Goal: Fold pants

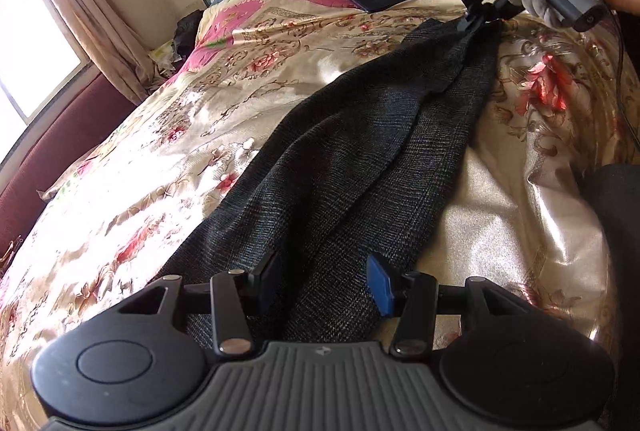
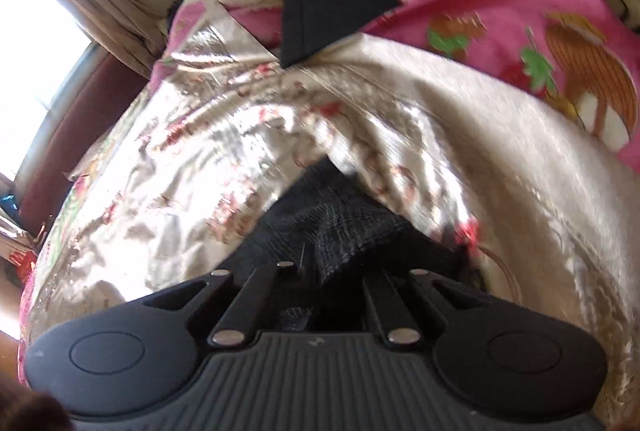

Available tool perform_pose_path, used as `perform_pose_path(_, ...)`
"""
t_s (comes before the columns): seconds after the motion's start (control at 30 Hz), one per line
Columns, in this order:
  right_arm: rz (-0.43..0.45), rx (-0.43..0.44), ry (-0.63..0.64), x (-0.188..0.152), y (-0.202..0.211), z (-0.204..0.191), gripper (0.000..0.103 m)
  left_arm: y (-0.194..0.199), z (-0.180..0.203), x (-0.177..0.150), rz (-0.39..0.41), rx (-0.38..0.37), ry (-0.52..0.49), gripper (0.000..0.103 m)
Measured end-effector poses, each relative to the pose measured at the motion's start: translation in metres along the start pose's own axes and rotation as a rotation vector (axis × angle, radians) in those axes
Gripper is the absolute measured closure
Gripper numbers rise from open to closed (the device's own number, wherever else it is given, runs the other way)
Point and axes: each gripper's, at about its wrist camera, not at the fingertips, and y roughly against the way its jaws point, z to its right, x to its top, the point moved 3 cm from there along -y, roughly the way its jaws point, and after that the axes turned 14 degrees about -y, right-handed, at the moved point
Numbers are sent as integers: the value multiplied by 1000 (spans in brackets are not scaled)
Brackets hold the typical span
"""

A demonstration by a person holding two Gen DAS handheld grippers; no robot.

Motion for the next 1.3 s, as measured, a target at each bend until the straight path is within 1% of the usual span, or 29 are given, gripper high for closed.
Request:
perform_pose_path(0.1,-7,18,-16,-10,1,15,99,0,0,-2,-9,-3,-5,41)
perform_pose_path(0.17,-12,17,-8,-9,6,11,99,-4,-1,-1,-15,-4,-4,41)
perform_pose_path(0.23,2,24,8,-3,11,6,99,-6,-2,2,-13,5,-2,41)
perform_pose_path(0.27,10,18,17,-1,12,4,99,-5,-3,4,-8,7,2,41)
perform_pose_path(0.33,21,-19,27,7,10,1,98,-2,-5,5,5,16,4,41)
perform_pose_path(0.37,21,-18,23,9,9,1,98,0,-6,5,9,20,3,41)
perform_pose_path(0.4,22,-23,35,9,9,0,96,1,-7,3,10,24,2,40)
perform_pose_path(0.43,28,-58,75,6,9,-3,89,2,-8,0,5,32,1,40)
perform_pose_path(0.47,37,-90,116,2,12,-6,85,2,-10,-4,-3,40,0,40)
perform_pose_path(0.53,82,-152,188,-5,22,-9,80,3,-15,-16,-24,54,12,40)
perform_pose_path(0.63,197,-225,213,-12,48,-4,77,4,-23,-36,-56,72,45,40)
perform_pose_path(0.67,230,-233,251,-18,57,-6,77,5,-25,-43,-65,78,58,40)
perform_pose_path(0.7,248,-226,313,-29,66,-14,77,5,-26,-49,-74,82,66,40)
perform_pose_path(0.73,245,-210,364,-40,71,-21,77,4,-26,-55,-82,88,66,40)
perform_pose_path(0.77,218,-168,439,-59,77,-34,77,4,-26,-60,-90,96,62,40)
perform_pose_path(0.83,125,-38,597,-106,80,-62,77,6,-25,-68,-93,107,60,40)
perform_pose_path(0.87,78,16,693,-132,78,-77,78,7,-26,-71,-93,107,69,40)
perform_pose_path(0.9,50,53,817,-161,74,-94,79,8,-28,-74,-93,109,81,40)
perform_pose_path(0.97,38,100,1063,-213,63,-122,79,9,-33,-77,-96,119,101,40)
perform_pose_path(1.0,22,129,1158,-235,56,-133,79,9,-36,-78,-98,125,109,40)
perform_pose_path(1.1,-63,192,1308,-282,35,-156,79,7,-46,-82,-102,139,146,40)
perform_pose_path(1.2,-69,210,1484,-317,27,-163,79,4,-57,-86,-104,146,181,40)
perform_pose_path(1.3,-77,224,1574,-336,24,-163,78,1,-67,-90,-95,138,235,40)
